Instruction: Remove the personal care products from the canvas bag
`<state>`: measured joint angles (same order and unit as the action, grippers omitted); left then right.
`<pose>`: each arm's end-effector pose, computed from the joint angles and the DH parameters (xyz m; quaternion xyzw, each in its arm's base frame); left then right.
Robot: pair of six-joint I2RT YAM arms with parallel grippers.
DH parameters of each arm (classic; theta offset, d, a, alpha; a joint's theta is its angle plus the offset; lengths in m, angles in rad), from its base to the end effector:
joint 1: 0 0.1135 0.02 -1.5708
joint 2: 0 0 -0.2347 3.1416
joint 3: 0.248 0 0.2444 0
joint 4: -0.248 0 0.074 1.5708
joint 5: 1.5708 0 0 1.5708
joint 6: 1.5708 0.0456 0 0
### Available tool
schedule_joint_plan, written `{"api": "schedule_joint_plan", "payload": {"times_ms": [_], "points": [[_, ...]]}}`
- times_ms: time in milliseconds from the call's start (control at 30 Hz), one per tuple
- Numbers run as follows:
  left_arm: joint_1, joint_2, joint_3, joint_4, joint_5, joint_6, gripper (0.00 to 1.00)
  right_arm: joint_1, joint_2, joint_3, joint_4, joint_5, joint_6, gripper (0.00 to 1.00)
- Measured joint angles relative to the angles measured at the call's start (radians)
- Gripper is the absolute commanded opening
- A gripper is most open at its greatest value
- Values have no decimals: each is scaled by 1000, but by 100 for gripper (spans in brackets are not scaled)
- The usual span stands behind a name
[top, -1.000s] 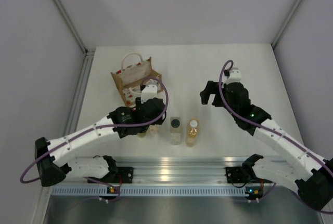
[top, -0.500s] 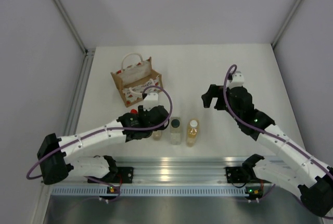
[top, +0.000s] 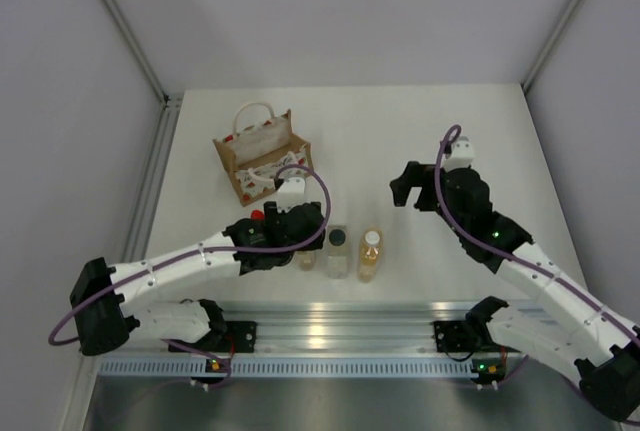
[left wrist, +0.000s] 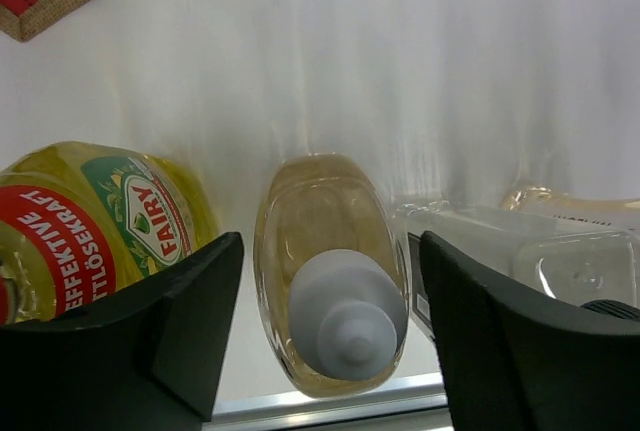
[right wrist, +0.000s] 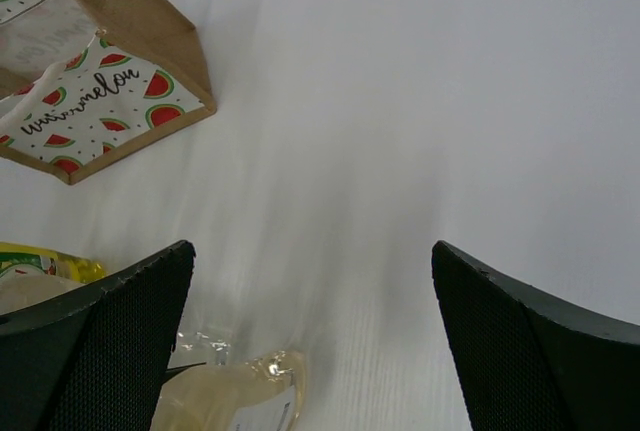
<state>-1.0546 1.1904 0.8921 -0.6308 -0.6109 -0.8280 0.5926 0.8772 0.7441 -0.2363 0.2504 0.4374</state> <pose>0.1430 -0.1990 0.2299 0.0081 0.9100 -0.0751 0.4078 0.1912 0.1151 0.2793 0.0069 0.8215 0.1866 0.5388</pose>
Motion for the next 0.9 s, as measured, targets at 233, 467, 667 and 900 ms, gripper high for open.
{"api": "schedule_joint_plan", "payload": {"times_ms": [233, 467, 667, 900], "points": [[2, -40, 66, 26, -44, 43, 93, 0, -13, 0, -16, 18, -2, 100], [156, -14, 282, 34, -45, 152, 98, 0, -16, 40, -121, 46, -48, 100], [452, -23, 448, 36, 12, 256, 98, 0, -72, 208, -285, 150, -106, 99], [757, -174, 373, -103, 98, 312, 98, -7, -190, 360, -481, 338, -135, 100]]}}
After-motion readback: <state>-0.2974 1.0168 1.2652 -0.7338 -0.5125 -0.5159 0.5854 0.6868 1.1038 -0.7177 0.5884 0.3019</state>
